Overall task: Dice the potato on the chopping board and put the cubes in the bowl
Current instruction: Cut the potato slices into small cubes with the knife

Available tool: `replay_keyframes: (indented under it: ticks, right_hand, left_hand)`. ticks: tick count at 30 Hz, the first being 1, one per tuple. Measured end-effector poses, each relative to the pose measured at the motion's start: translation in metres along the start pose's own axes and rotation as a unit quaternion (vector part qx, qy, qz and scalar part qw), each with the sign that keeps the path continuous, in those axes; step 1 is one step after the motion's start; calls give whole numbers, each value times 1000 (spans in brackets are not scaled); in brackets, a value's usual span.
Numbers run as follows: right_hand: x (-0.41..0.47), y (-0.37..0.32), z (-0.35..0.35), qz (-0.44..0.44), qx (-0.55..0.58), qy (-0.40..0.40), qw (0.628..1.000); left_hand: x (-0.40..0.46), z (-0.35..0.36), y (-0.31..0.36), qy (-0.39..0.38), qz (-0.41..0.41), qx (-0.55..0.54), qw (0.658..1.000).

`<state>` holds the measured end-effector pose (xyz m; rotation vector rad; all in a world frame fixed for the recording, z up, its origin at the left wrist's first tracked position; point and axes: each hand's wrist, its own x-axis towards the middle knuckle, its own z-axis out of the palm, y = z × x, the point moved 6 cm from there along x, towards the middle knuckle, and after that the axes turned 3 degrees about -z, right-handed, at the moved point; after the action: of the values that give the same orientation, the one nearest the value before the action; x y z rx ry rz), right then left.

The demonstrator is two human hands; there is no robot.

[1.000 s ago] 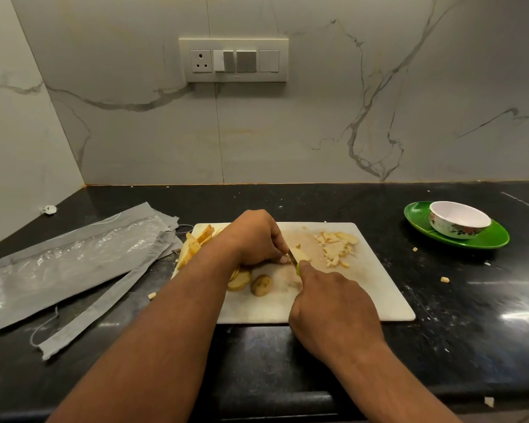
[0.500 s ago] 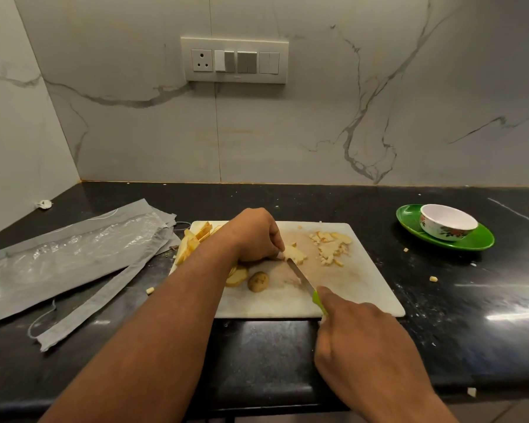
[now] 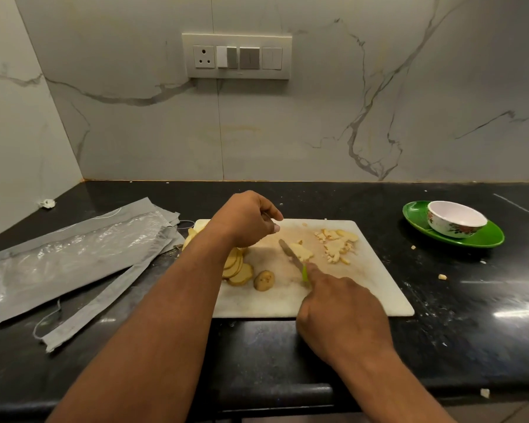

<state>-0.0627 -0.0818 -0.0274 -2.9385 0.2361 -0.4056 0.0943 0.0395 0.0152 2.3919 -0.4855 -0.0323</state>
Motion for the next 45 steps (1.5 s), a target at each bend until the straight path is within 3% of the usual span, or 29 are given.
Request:
replay_keyframes:
  ticks: [6, 11, 19, 24, 32, 39, 45]
  right_hand:
    - [-8, 24, -5, 34, -33, 18, 999]
    - [-17, 10, -7, -13, -31, 29, 999]
    - [-16, 26, -6, 52, 29, 51, 997]
    - [-18, 23, -8, 25, 36, 49, 998]
    - [-19, 23, -7, 13, 55, 50, 997]
    - [-16, 27, -4, 36, 48, 45, 997]
    - [-17, 28, -5, 40, 56, 52, 996]
  left_hand:
    - [2, -17, -12, 30, -8, -15, 999]
    - [3, -40, -35, 79, -73, 35, 994]
    - [1, -37, -42, 17, -152, 113, 982]
    - [2, -42, -40, 97, -132, 127, 978]
    - [6, -21, -52, -7, -171, 167, 971]
    - [7, -25, -44, 51, -123, 120, 984]
    - [4, -30, -23, 113, -30, 75, 990]
